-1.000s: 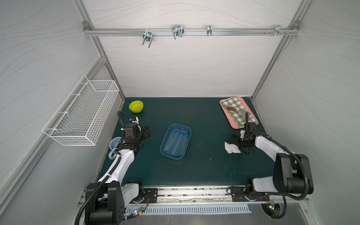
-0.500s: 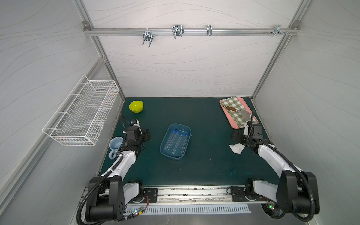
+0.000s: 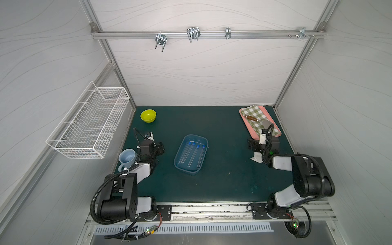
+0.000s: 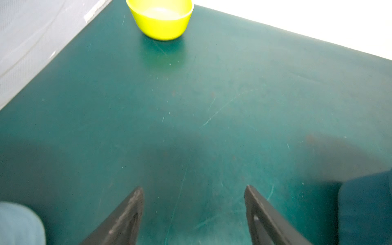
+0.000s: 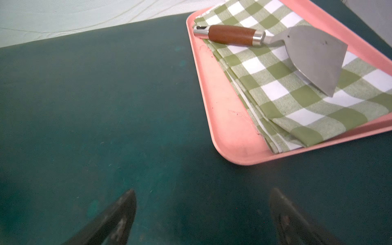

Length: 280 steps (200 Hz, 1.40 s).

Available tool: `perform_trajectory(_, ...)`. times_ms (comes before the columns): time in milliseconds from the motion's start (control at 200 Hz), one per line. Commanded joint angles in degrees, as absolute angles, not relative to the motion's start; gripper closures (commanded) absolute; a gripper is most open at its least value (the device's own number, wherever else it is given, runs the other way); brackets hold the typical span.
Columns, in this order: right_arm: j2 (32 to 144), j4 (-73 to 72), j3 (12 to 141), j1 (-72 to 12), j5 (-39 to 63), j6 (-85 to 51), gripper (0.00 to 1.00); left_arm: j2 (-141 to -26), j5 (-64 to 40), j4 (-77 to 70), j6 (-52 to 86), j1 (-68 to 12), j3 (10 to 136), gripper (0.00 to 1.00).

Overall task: Wipe the exteriors of test tubes
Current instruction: Place the cleaning item at the center of the board, then reset both arms

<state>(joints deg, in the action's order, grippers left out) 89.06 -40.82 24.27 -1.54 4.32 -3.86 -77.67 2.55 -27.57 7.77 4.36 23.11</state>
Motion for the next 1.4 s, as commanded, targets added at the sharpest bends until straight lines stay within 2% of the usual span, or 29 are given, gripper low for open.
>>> perform_trajectory(0,89.2,-52.2,21.4,-2.0,3.5,-1.3,0.01,-79.1,2.7,-32.9,6.2,4.7,26.2,0.24)
perform_trajectory(165,86.3,-53.4,19.3,-2.8,2.8,-0.5,0.01,-79.8,3.1,-33.0,5.2,4.7,26.8,0.24)
perform_trajectory(255,89.1,-55.6,19.3,-2.7,3.5,-0.3,0.01,-80.7,3.0,-34.5,4.4,4.8,26.9,0.24)
perform_trajectory(305,90.6,-58.8,19.3,-2.8,3.9,-0.4,0.01,-82.2,2.5,-36.9,4.9,4.9,26.2,0.24)
perform_trajectory(370,89.5,-54.5,20.4,-2.8,3.7,-0.1,0.01,-84.6,2.5,-42.9,5.4,4.9,24.4,0.24)
perform_trajectory(425,89.7,-52.8,21.4,-2.8,2.6,-0.5,0.01,-87.0,1.9,-46.9,5.2,4.9,23.5,0.21)
perform_trajectory(430,89.7,-52.7,21.5,-2.7,2.4,-0.6,0.01,-87.2,1.8,-47.2,5.1,4.9,23.4,0.19)
perform_trajectory(445,89.9,-52.5,21.7,-2.8,2.1,-0.8,0.01,-87.7,1.5,-48.1,5.0,4.9,23.2,0.04)
perform_trajectory(470,90.0,-52.1,22.1,-2.7,1.9,-0.9,0.01,-88.2,1.1,-49.2,4.8,4.9,23.1,0.0)
perform_trajectory(615,90.3,-47.0,25.0,-3.0,1.4,-1.2,0.01,-88.1,0.6,-48.1,4.6,4.9,23.5,0.0)
perform_trajectory(1396,90.4,-46.9,25.0,-3.2,1.1,-1.0,0.01,-88.4,6.0,-44.5,1.6,1.2,25.4,0.0)
